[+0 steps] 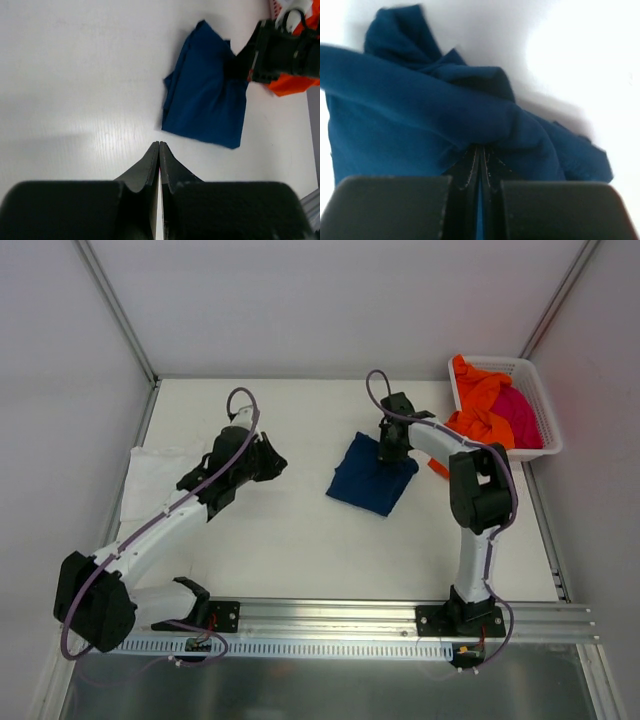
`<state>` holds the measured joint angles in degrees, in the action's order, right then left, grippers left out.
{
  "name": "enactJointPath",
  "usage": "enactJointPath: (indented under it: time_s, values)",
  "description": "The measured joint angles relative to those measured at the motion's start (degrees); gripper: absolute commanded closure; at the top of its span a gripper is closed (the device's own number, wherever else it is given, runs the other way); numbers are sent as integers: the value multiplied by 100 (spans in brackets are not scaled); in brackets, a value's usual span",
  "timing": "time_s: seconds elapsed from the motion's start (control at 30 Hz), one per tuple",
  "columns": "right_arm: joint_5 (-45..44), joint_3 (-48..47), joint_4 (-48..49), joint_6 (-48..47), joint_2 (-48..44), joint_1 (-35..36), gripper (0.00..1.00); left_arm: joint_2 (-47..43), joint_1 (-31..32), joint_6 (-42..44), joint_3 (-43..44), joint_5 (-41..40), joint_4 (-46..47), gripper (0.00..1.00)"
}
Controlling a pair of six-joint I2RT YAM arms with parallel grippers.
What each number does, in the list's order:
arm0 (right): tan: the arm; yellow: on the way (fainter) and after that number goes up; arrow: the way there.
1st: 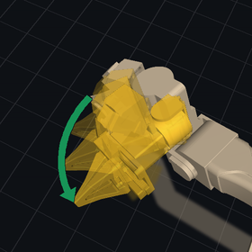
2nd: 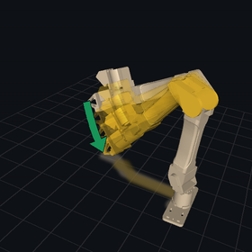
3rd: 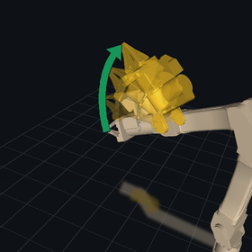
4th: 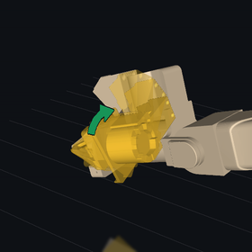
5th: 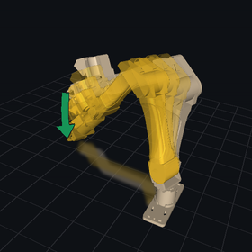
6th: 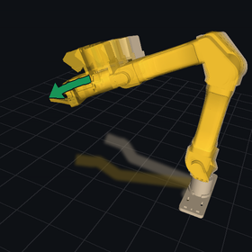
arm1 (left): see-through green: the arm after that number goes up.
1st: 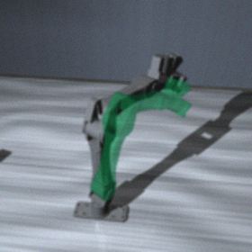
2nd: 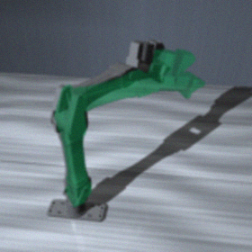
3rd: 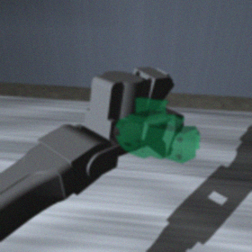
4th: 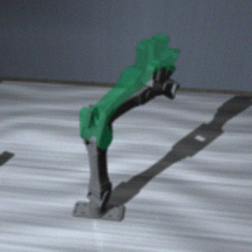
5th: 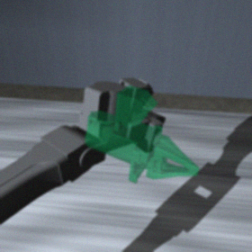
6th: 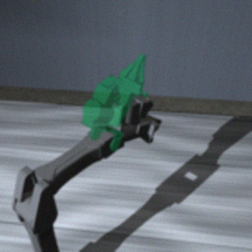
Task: Fold and stack the t-shirts
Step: Fold the long partially folded tshirt into a neat square, then put the neatly folded tshirt into the corner of the board with the left arm
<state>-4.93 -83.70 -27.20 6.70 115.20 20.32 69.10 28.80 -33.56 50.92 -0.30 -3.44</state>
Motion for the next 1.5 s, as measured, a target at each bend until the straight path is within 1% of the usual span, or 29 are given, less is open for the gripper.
enactJointPath:
  time_s: [0.1, 0.23, 0.4, 0.5, 0.53, 0.57, 0.63, 0.67, 0.7, 0.73, 0.77, 0.8, 0.83, 0.87, 0.9, 0.93, 1.03, 1.07, 1.17, 1.2, 1.27, 1.33, 1.43, 1.5]
  values:
    - [31, -446, -31, 15, 308, 157, 99, -546, 0, -66, -627, 26, -114, 100]
    - [142, -1161, -216, 17, 763, 326, 100, -1228, 0, -190, -1154, 131, -468, 100]
    - [260, -1945, -323, 31, 1261, 520, 99, -1777, 0, -295, -1244, 181, -629, 100]
    - [260, -2022, -328, 33, 1309, 627, 99, -1801, 2, -313, -1244, 192, -640, 100]
    - [258, -2013, -326, 31, 1303, 660, 98, -1786, 0, -313, -1244, 201, -651, 100]
    - [240, -1969, -291, 28, 1281, 680, 88, -1770, 2, -313, -1246, 216, -656, 100]
    - [168, -1615, -103, 13, 1056, 719, 73, -1746, 2, -308, -1244, 234, -658, 100]
    - [114, -1366, -33, -7, 861, 741, 61, -1742, 2, -291, -1244, 234, -658, 93]
    - [68, -1069, 22, -31, 605, 761, 54, -1729, 2, -251, -1237, 227, -658, 79]
    - [15, -837, 26, -94, 345, 776, 49, -1716, 2, -179, -1215, 219, -671, 47]
    - [-70, -564, -15, -168, -9, 800, 40, -1698, 9, -92, -1174, 179, -693, 33]
    - [-140, -361, -42, -236, -391, 828, 32, -1670, 9, -59, -1088, 122, -748, 20]
    - [-225, -212, -52, -317, -820, 863, 20, -1639, 9, 13, -970, 79, -796, 9]
    - [-321, -127, -76, -422, -1266, 909, 17, -1591, 9, 79, -824, 13, -820, 6]
    - [-404, -111, -92, -544, -1727, 962, 14, -1541, 9, 129, -673, -31, -800, 5]
    - [-507, -127, -76, -640, -2264, 1021, 8, -1473, 9, 164, -514, -46, -793, 4]
    - [-715, -214, -87, -793, -3635, 1139, 6, -1071, 9, 275, -179, 28, -498, 6]
    - [-782, -212, -92, -809, -3941, 1143, 5, -927, 9, 295, -160, 92, -356, 6]
    - [-1014, 229, -42, -782, -4935, 1123, 4, -195, 0, 284, -363, 708, 444, 8]
    - [-1073, 483, -35, -732, -5182, 1113, 4, 142, 0, 232, -586, 1080, 911, 8]
    - [-1110, 1119, 55, -599, -5438, 1080, 4, 697, -2, 55, -981, 1591, 1687, 9]
    - [-1019, 1777, 103, -433, -5427, 1021, 3, 1342, -2, -177, -1294, 2087, 2249, 11]
    - [-739, 2806, 201, -114, -5029, 933, 3, 2159, -2, -479, -1440, 2608, 3001, 11]
    - [-570, 3309, 286, 68, -4765, 901, 3, 2577, -4, -669, -1491, 2876, 3589, 12]
